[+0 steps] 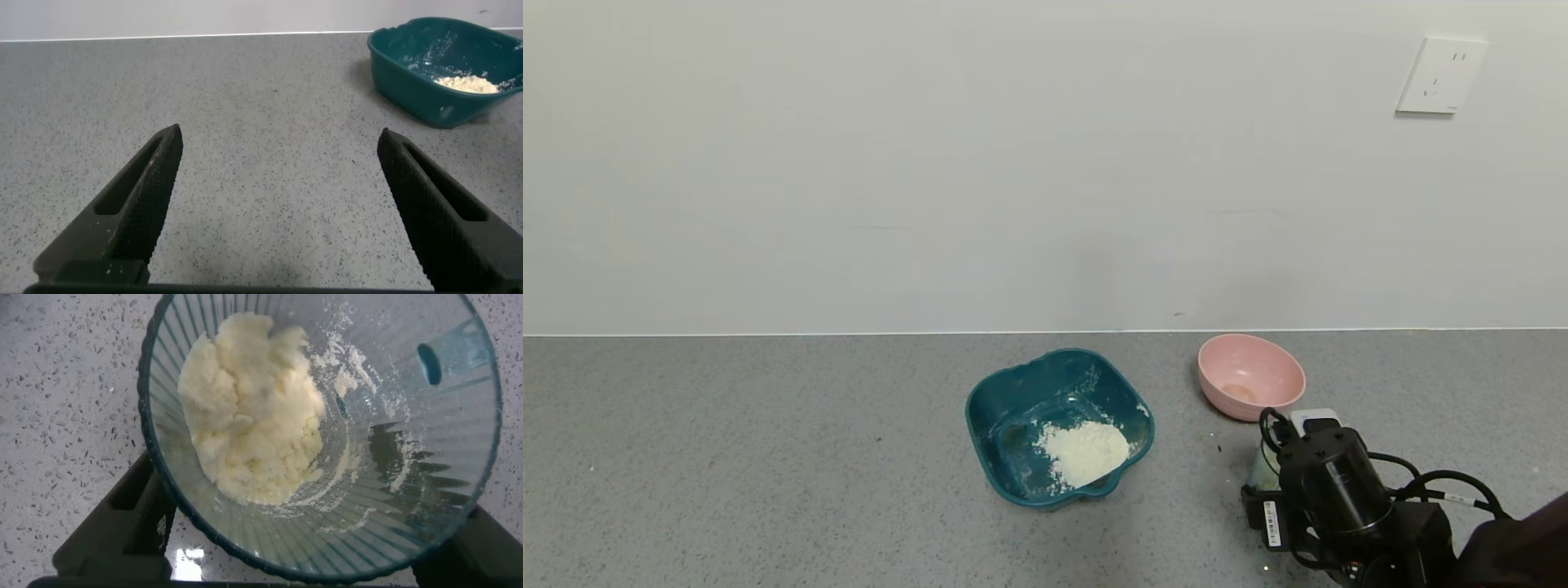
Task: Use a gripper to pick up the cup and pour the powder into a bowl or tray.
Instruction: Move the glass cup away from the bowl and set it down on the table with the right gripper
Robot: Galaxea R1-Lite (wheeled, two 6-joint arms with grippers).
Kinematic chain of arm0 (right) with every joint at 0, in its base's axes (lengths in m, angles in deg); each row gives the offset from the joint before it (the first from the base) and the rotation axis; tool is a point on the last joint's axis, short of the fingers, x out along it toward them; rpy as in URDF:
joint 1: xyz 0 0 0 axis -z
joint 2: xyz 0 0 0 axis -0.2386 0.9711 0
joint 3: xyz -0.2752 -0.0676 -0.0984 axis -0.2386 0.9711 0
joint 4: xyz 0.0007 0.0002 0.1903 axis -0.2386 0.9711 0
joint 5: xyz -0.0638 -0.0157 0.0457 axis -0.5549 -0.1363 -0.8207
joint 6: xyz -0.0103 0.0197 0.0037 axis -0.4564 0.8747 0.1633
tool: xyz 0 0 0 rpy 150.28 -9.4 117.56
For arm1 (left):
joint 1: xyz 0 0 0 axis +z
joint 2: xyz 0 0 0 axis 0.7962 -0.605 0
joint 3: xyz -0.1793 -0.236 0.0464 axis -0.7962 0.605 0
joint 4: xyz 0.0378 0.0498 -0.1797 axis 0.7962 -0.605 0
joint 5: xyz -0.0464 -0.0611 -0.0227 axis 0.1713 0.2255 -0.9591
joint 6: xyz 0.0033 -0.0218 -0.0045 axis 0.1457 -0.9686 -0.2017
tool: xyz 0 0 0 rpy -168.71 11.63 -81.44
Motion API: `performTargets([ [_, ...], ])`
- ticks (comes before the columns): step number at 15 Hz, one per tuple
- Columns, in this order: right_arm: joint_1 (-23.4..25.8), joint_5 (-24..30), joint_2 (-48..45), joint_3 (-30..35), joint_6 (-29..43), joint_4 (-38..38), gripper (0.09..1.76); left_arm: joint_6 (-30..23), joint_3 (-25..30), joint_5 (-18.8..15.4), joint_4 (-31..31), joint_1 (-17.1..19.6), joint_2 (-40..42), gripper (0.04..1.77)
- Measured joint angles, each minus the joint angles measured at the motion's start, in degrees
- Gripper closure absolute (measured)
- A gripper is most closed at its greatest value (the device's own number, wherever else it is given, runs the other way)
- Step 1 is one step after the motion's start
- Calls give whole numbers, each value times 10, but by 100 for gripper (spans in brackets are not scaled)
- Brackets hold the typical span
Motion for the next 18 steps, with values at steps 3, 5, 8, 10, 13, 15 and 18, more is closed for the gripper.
performTargets([
  [3, -4, 1, -4, 1, 0, 5, 23, 0, 0, 0, 0, 0, 0, 9],
  [5, -9, 3, -13, 5, 1, 13, 21, 0, 0, 0, 0, 0, 0, 9],
  [8, -13, 3, -32, 14, 1, 21, 19, 0, 0, 0, 0, 0, 0, 9],
  [10, -14, 3, -47, 25, 1, 24, 18, 0, 0, 0, 0, 0, 0, 9],
  [13, -15, 2, -74, 42, 1, 26, 17, 0, 0, 0, 0, 0, 0, 9],
  [15, -15, 1, -96, 57, 1, 26, 16, 0, 0, 0, 0, 0, 0, 9],
  [18, -15, 0, -137, 82, 0, 27, 15, 0, 0, 0, 0, 0, 0, 9],
])
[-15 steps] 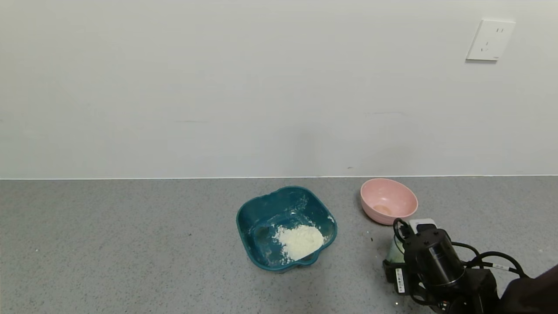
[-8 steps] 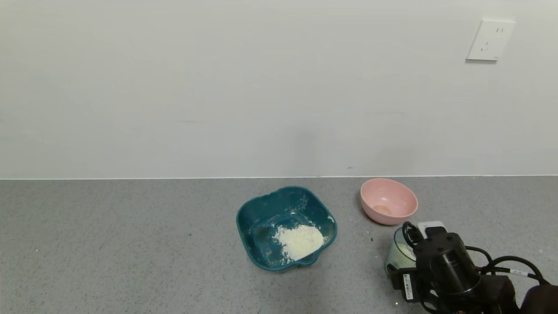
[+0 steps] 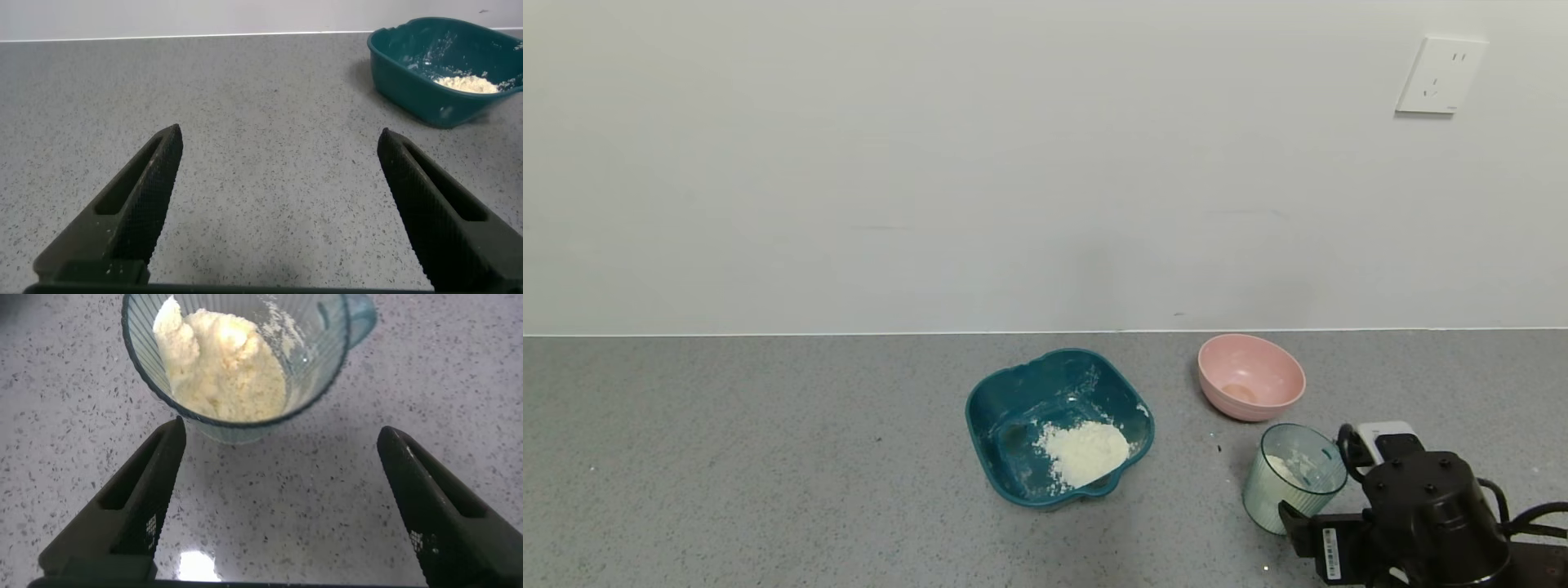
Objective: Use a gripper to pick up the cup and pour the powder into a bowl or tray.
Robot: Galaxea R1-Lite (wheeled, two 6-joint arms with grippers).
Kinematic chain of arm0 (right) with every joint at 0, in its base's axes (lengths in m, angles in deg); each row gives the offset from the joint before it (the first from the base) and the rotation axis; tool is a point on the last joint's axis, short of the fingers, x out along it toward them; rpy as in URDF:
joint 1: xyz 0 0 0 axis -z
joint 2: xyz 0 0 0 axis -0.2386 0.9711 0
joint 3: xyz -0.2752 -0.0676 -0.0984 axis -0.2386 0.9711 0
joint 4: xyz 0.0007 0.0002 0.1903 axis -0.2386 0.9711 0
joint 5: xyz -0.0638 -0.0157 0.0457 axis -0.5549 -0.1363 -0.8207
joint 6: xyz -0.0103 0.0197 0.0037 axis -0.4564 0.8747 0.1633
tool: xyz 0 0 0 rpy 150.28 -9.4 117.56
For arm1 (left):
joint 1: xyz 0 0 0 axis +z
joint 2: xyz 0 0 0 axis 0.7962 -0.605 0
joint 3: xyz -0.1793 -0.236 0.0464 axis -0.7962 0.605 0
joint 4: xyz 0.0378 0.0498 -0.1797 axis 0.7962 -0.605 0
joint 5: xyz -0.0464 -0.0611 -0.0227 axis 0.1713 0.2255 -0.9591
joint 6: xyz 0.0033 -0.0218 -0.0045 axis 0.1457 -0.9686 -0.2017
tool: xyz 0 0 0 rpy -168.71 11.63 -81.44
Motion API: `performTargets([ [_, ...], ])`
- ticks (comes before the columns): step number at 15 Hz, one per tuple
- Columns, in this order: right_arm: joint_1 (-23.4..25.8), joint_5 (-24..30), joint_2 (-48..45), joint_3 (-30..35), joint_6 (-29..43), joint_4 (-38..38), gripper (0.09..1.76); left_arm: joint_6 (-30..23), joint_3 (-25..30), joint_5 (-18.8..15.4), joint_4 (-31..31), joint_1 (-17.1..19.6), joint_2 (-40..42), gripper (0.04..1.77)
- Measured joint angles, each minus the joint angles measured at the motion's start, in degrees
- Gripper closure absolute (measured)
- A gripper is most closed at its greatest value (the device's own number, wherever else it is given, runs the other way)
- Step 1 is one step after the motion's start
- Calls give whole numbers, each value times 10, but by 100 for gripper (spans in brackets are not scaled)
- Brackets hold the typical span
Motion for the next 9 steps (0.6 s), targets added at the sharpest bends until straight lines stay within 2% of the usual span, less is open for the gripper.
performTargets([
  [9, 10, -2, -149, 67, -25, 1, 15, 0, 0, 0, 0, 0, 0, 9],
])
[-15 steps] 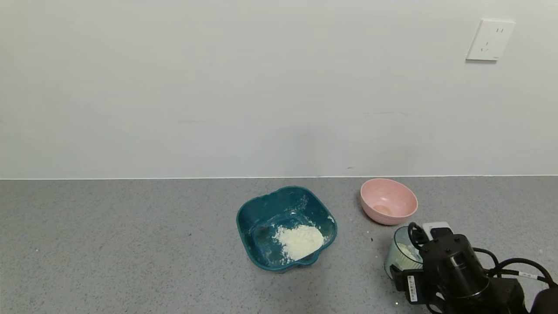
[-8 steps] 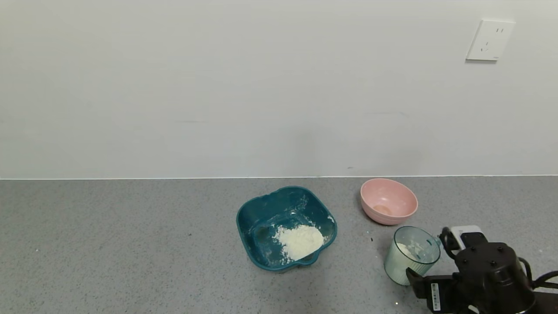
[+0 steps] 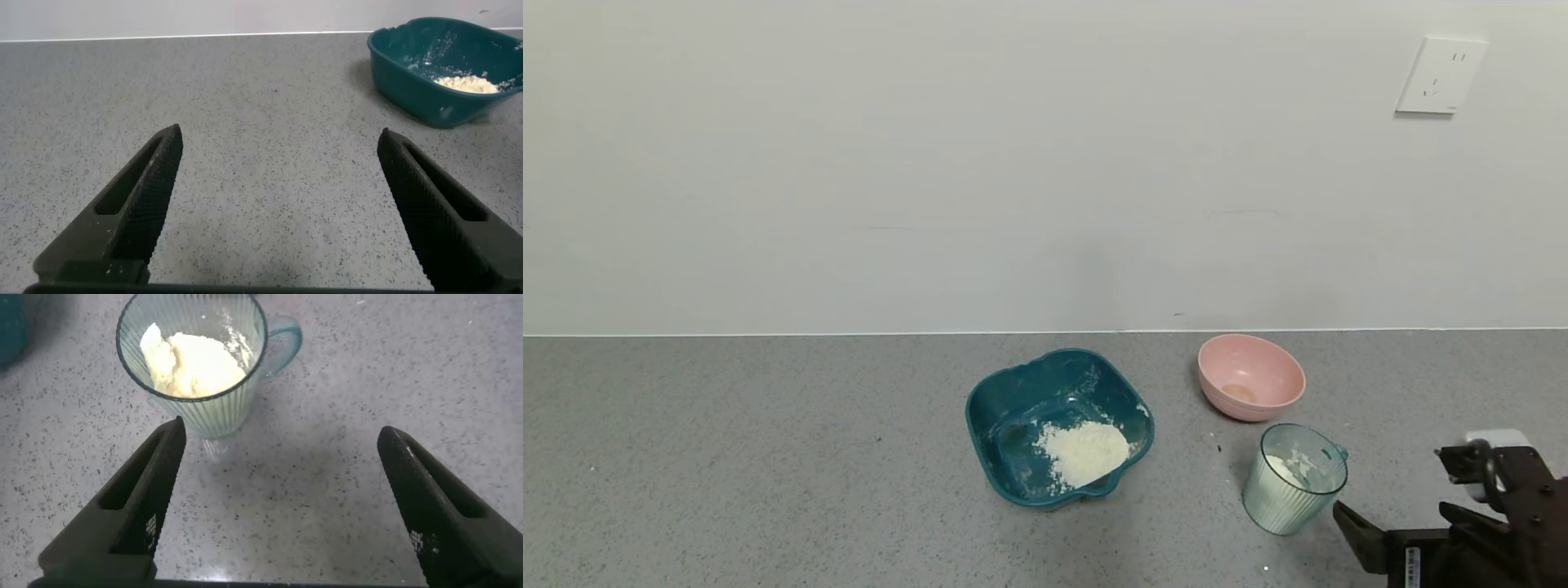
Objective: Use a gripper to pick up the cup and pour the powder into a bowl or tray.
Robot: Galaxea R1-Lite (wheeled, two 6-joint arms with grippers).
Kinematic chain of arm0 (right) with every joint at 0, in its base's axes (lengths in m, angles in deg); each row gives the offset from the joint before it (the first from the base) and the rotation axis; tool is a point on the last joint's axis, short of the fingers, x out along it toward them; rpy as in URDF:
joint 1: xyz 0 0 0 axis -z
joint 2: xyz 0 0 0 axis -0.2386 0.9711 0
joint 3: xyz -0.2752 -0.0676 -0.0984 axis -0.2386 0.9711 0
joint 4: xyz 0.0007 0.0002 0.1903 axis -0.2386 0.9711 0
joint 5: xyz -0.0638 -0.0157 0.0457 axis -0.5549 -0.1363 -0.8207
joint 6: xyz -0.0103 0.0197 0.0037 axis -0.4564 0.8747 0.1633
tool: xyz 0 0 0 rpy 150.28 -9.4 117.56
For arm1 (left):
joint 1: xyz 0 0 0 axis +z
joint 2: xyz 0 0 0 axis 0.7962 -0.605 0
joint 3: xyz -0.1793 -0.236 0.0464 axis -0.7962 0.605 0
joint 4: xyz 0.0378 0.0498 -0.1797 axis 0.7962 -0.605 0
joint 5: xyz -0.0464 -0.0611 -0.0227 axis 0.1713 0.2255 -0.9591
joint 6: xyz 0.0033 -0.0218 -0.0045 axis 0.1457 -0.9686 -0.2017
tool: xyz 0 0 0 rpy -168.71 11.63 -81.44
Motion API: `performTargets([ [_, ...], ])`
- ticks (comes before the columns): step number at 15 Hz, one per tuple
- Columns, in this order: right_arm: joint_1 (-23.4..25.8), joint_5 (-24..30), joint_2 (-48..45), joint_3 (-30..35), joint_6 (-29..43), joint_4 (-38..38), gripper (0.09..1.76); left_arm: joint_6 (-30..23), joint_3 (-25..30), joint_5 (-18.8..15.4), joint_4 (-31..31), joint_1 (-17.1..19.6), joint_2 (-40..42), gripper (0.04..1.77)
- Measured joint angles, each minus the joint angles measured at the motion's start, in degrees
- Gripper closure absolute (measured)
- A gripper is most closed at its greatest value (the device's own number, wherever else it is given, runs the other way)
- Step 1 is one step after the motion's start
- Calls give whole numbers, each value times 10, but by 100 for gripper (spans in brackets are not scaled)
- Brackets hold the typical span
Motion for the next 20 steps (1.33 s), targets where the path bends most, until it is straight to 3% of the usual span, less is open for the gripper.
performTargets([
  [10, 14, 9, -234, 46, -67, 66, 15, 0, 0, 0, 0, 0, 0, 9],
  [17, 171, 283, -362, 59, -146, 68, 15, 0, 0, 0, 0, 0, 0, 9],
  [20, 235, 358, -415, 77, -164, 69, 15, 0, 0, 0, 0, 0, 0, 9],
])
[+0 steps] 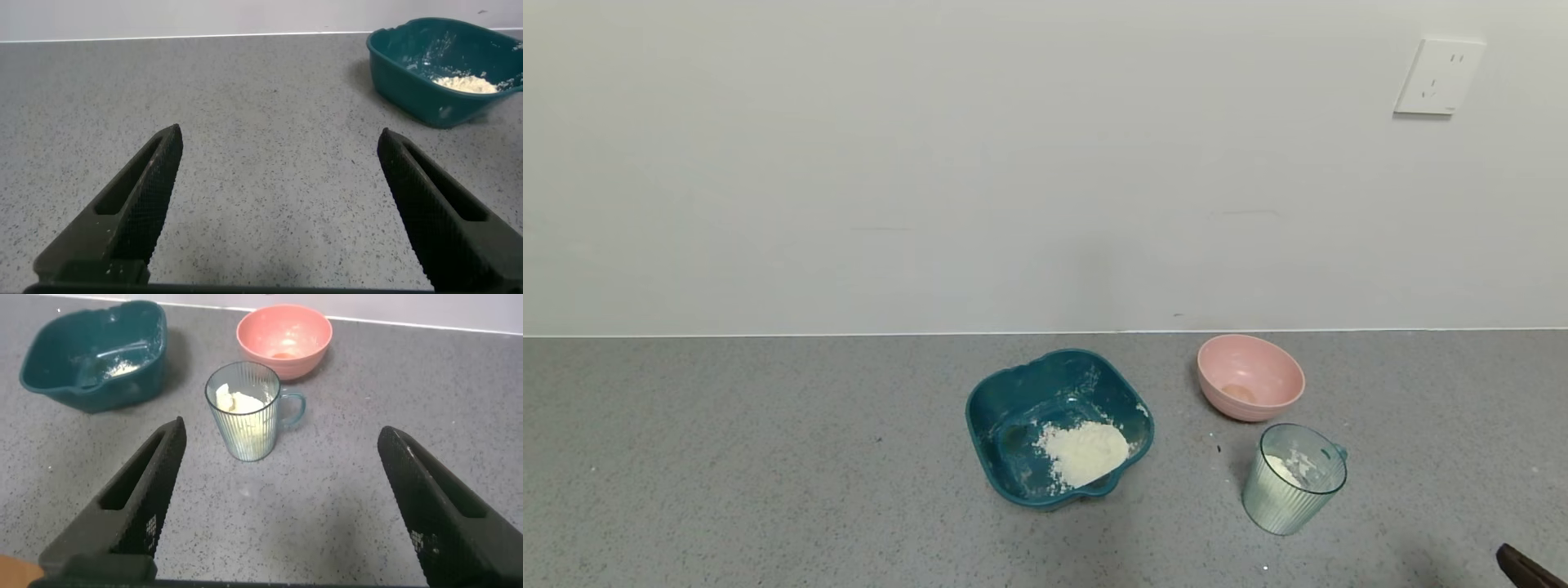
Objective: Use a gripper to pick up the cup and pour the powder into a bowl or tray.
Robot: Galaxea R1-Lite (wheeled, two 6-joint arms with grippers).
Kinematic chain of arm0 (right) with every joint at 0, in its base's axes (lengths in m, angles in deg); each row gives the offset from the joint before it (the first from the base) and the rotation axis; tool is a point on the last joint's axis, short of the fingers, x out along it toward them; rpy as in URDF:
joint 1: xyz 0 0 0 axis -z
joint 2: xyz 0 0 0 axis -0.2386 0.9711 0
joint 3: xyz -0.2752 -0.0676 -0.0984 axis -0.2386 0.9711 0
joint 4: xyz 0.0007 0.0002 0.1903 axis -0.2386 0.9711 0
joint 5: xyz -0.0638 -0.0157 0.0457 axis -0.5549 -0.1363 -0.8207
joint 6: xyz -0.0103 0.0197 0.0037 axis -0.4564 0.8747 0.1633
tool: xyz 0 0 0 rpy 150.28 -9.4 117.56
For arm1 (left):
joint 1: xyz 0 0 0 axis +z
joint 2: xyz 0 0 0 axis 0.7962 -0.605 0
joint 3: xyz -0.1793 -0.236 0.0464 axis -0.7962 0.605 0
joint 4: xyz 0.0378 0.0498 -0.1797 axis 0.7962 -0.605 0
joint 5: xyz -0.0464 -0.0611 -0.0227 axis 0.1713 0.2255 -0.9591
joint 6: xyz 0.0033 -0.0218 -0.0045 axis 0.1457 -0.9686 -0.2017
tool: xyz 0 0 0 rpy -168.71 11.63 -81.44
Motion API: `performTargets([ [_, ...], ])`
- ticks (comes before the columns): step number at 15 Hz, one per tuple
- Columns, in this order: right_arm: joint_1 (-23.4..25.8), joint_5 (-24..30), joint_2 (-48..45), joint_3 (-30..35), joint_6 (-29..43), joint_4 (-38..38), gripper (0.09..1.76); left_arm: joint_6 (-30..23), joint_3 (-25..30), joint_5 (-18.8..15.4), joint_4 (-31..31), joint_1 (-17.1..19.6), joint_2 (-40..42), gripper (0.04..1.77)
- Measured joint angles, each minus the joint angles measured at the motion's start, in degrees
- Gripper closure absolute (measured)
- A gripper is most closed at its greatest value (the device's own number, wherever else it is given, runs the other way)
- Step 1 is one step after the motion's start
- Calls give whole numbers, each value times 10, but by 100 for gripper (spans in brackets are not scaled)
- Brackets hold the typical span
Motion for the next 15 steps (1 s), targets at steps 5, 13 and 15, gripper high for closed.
performTargets([
  [5, 26, 10, -105, 31, -8, 4, 15, 0, 0, 0, -13, 0, 0, 9],
  [13, 93, 15, -237, 63, -32, 73, 15, 0, 0, 0, 0, 0, 0, 9],
  [15, 101, 14, -275, 63, -31, 106, 15, 0, 0, 0, 0, 0, 0, 9],
])
